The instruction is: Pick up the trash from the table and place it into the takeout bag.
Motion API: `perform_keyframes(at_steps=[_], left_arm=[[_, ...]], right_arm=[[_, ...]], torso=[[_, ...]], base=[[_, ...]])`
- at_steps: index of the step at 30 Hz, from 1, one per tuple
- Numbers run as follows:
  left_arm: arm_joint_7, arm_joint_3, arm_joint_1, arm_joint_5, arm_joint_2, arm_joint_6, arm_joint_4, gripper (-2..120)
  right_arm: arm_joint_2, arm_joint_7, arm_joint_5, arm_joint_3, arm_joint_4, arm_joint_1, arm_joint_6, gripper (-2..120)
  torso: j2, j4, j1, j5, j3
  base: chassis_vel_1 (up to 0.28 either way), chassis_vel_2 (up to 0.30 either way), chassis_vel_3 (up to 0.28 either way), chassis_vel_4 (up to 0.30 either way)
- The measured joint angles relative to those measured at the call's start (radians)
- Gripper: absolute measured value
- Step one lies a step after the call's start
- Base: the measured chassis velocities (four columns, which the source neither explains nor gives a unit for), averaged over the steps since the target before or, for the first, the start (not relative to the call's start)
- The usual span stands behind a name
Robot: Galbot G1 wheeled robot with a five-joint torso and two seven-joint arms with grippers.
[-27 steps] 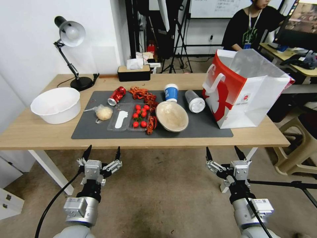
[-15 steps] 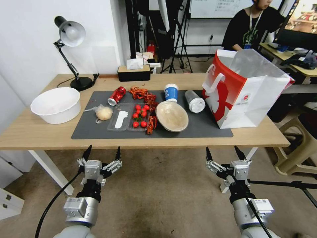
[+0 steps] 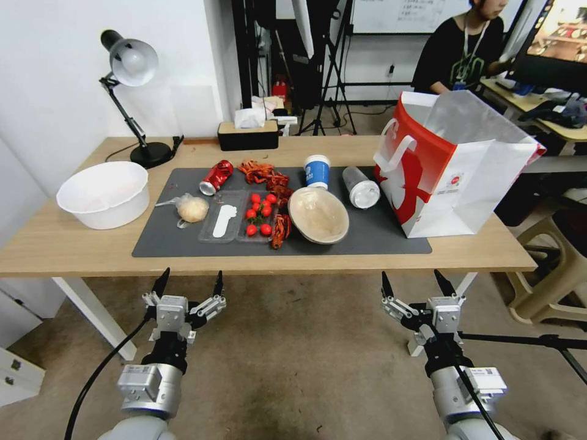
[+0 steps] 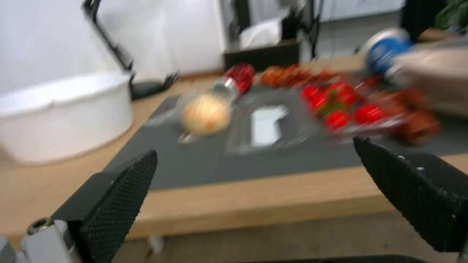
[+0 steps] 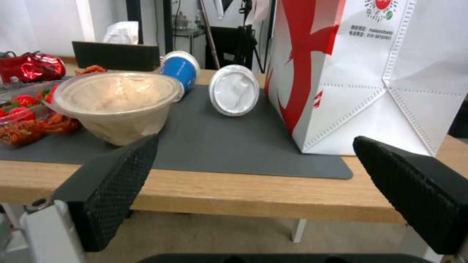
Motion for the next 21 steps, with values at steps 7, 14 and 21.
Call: perform_keyframes(at_steps=[7, 14, 21], left_arm=[[0.021, -0.105, -0.114, -0.033, -0.057, 0.129, 0.080, 100], [0.021, -0.107, -0.111, -0.033, -0.054, 0.099, 0.080, 100], [0.022, -0.106, -0.106, -0.033, -0.048, 0.077, 0.077, 100]], right_arm=[[0.006, 0.033, 0.028, -0.009, -0.071, 0.157, -0.170, 100], [0.001, 0.057, 0.079, -0.029, -0.140, 0.295, -0.260, 100], [-0.015, 0.051, 0.102, -0.042, -0.143, 0.301, -0.215, 100]], torso=[[0.000, 0.0001, 0.000, 0.0001, 0.000], [0.000, 0.0002, 0.000, 0.0002, 0.000], [0.000, -0.0001, 0.000, -0.0001, 0.000]], base=[[0.000, 0.000, 0.000, 0.000], [0.000, 0.000, 0.000, 0.000], [0.000, 0.000, 0.000, 0.000]])
